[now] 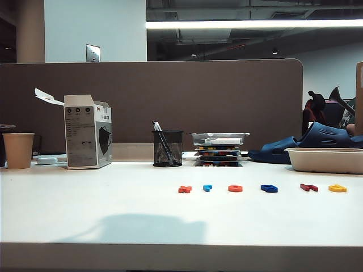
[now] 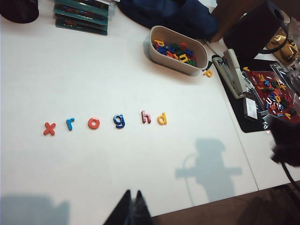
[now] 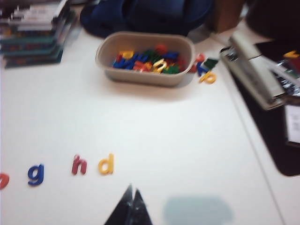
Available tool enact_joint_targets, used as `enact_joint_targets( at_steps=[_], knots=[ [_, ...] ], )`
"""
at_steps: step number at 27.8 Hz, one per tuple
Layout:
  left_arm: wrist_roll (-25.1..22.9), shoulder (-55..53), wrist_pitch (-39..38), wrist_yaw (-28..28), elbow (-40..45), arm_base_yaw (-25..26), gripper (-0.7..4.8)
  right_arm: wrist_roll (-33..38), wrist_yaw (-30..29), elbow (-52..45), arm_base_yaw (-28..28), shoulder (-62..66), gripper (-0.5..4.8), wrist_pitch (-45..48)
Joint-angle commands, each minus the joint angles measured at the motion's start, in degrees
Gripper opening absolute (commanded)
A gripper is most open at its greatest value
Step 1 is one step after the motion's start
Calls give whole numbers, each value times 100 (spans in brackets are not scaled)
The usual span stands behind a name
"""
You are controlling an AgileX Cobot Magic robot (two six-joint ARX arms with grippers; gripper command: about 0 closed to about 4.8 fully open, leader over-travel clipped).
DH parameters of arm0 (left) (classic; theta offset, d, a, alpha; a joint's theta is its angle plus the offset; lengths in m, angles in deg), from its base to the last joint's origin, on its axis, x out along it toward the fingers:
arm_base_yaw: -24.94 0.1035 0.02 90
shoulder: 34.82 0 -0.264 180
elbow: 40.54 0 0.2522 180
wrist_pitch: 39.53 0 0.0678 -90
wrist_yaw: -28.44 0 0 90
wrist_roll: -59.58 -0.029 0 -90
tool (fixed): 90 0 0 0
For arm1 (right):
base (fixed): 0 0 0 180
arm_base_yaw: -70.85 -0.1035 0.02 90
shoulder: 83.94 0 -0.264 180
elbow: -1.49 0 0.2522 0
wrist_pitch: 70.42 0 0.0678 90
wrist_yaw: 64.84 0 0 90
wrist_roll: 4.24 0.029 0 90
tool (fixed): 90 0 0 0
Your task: Select the appropriate letters from the row of letter magnets placed on the table to arrange into the word "dog".
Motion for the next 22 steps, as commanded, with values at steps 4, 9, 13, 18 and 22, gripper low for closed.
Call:
enact_joint_targets(
  at_steps=[4,9,13,18,22],
  knots=[
    [-9,15,15,22,-11,7,-6,4,-262,1056,-361,2085,138,-457],
    [-11,15,17,20,-11,7,-6,92,-448,1600,-363,3480,262,-490],
    [-11,15,17,22,-11,7,-6,87,-691,1777,-363,4159,277,-494],
    [-9,15,17,20,-11,7,-6,87,-807,1875,-365,4835,279,-490],
    [-9,15,17,20,-11,7,-6,85,-892,1937,-372,5226,279,-466]
  ],
)
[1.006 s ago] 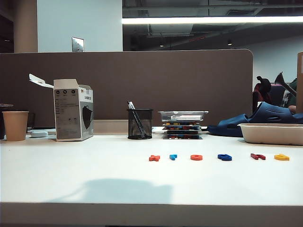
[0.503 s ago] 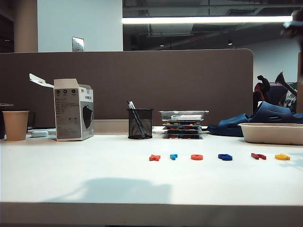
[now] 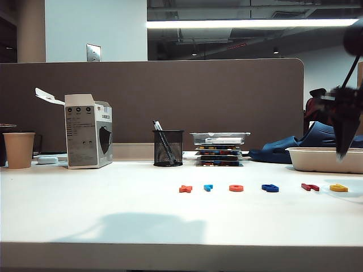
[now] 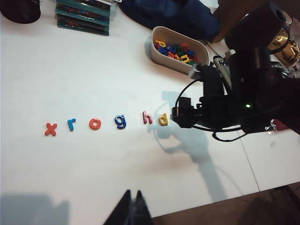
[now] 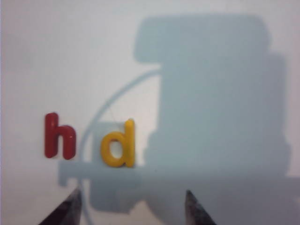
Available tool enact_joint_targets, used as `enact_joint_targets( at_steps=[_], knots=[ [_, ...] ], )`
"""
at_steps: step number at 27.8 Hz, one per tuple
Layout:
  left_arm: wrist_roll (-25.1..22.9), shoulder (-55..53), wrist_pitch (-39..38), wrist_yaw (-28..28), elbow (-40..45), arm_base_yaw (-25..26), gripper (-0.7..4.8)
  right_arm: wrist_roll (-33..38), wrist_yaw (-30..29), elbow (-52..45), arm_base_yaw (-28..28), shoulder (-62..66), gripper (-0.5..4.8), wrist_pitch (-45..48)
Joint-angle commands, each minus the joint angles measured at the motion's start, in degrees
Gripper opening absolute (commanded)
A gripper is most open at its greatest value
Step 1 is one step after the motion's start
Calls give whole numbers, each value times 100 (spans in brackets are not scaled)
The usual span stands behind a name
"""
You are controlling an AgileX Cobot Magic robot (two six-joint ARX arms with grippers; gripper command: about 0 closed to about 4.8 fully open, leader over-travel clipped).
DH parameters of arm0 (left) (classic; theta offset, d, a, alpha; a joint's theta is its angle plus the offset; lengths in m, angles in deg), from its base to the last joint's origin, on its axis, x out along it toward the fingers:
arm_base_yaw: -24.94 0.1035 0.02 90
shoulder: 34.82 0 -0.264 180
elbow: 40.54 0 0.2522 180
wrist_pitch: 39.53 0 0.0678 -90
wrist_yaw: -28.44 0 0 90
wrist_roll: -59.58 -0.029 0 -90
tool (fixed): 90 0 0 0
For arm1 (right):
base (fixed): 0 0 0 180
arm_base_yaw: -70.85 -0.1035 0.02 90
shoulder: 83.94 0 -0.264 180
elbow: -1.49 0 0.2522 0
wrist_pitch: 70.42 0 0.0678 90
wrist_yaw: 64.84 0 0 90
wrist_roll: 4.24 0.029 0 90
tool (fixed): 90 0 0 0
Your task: Select the appropriate letters from the row of letter magnets placed on the table to arrange into the word "dog".
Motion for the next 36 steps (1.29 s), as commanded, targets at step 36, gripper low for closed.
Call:
enact_joint_targets(
  at_steps=[36],
  knots=[
    [-9,17,33,-2,-11,2,-6,-286,308,114,-555,1003,248,-52]
  ],
)
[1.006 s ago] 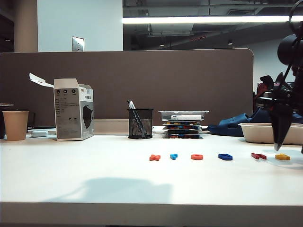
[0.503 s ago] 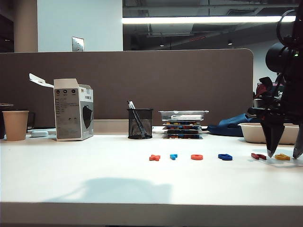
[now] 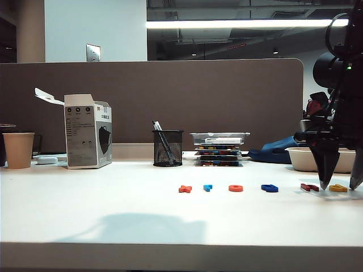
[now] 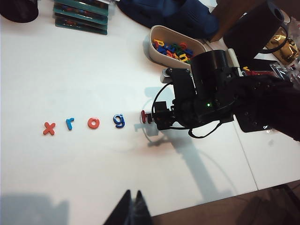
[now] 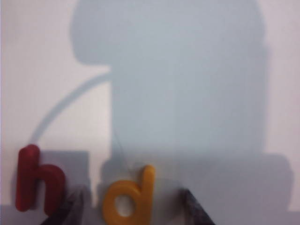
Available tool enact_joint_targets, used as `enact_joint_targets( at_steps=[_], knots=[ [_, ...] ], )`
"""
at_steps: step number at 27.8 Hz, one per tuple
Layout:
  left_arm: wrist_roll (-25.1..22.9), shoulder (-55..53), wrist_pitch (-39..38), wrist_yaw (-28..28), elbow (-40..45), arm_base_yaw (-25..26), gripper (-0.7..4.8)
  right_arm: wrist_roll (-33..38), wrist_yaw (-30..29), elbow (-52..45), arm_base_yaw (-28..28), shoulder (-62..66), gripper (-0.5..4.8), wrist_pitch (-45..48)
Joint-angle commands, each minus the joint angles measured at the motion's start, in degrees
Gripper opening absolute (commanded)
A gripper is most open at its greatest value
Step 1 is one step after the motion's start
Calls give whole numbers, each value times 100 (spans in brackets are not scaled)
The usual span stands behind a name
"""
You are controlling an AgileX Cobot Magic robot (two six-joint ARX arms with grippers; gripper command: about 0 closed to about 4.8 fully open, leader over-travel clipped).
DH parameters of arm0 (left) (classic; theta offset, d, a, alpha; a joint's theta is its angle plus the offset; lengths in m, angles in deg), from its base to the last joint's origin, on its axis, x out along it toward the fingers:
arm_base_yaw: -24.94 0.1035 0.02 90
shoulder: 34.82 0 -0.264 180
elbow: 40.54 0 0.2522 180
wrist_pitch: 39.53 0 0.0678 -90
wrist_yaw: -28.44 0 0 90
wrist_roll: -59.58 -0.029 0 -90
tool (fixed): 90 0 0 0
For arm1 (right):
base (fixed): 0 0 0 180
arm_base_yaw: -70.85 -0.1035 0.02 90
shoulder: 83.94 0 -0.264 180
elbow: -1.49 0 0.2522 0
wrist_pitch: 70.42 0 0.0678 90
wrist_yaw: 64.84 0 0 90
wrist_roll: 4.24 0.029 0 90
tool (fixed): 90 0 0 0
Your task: Select the appropriate letters from the row of letter magnets placed on the table to arrange into the word "dog".
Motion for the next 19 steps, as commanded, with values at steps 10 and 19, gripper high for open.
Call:
enact_joint_targets(
  at_steps=[10,19],
  knots=[
    [-7,13,31,17,-11,4,-6,26,-225,-66,-13,87,206,-514],
    [-7,13,31,17,-11,4,-6,26,-225,-66,-13,87,196,-409]
  ],
)
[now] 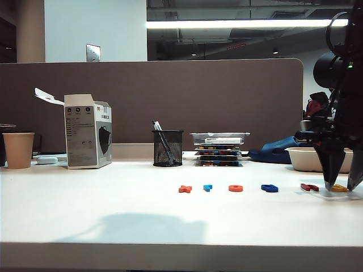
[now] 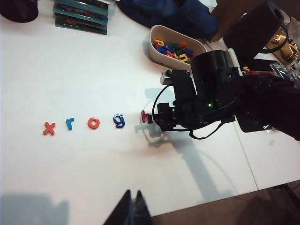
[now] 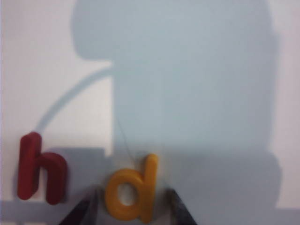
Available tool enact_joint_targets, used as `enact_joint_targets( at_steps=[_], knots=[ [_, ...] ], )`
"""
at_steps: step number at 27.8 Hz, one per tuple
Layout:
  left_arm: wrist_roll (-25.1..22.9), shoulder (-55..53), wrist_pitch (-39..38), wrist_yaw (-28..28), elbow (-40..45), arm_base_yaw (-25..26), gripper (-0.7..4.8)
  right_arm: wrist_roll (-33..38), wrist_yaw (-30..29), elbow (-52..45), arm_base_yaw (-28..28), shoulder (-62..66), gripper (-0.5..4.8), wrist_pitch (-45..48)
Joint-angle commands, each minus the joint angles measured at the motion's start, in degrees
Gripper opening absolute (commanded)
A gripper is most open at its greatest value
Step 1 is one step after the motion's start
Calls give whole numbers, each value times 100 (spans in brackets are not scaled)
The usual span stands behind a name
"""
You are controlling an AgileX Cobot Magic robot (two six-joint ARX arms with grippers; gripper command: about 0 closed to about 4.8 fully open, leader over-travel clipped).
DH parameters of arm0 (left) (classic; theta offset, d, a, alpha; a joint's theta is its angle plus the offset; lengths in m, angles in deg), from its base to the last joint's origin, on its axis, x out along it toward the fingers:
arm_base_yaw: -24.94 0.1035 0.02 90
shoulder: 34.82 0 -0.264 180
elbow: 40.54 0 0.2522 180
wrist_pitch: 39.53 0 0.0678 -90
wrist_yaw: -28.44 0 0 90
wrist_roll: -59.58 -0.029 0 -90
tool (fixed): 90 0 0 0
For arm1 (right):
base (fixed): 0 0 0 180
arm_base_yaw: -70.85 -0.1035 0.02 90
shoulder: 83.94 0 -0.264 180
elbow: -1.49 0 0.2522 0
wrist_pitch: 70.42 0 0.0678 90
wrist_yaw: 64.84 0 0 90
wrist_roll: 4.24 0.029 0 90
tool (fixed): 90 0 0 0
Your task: Select the appropriate letters from the row of letter magnets placed on the table to arrange into the word "dog".
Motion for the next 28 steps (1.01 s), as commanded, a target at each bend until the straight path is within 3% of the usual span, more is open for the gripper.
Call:
enact_joint_targets(
  at_steps=[1,4,17,20,28],
  knots=[
    [-7,13,31,17,-11,4,-6,24,-151,-87,-15,96,196,-254],
    [-7,13,31,17,-11,4,-6,24,-153,-87,-15,96,147,-251],
    [-7,13,31,17,-11,4,-6,24,-151,-87,-15,96,143,-205],
    [-7,13,31,17,-11,4,-6,24,-153,-87,-15,96,108,-164],
    [-7,15,31,17,-11,4,-6,24,-151,-87,-15,96,103,-144]
  ],
)
